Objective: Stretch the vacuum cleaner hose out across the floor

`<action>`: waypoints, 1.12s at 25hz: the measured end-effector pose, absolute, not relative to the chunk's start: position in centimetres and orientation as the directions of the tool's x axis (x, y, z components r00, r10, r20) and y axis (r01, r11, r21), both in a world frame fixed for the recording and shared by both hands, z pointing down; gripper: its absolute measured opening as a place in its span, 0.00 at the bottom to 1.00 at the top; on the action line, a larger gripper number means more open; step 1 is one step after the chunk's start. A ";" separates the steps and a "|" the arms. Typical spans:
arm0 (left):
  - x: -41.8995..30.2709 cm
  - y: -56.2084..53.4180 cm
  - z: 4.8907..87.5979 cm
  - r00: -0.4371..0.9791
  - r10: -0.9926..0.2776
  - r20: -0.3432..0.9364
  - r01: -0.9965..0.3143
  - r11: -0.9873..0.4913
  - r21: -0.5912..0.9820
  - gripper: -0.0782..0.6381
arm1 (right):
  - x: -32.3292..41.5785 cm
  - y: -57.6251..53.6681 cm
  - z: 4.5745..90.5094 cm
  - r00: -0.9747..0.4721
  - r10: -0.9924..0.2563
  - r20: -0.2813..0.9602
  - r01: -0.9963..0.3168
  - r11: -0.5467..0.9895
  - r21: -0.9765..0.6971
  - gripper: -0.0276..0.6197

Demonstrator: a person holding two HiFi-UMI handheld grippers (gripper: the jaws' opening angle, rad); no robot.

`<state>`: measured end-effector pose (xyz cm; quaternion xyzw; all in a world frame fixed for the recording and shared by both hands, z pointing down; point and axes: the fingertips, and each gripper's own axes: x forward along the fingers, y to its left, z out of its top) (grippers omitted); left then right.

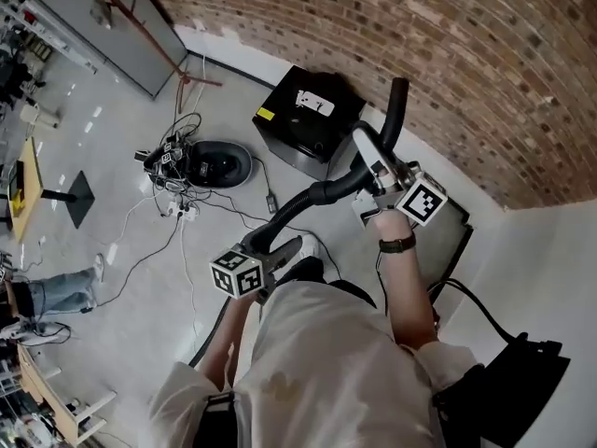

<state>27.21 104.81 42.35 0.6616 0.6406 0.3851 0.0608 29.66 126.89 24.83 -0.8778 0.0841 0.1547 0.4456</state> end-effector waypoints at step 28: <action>10.2 102.0 42.7 0.795 -0.096 0.599 0.032 -0.979 -0.200 0.33 | 17.4 102.0 15.6 -0.278 -0.930 -0.239 -0.815 0.361 -0.454 0.27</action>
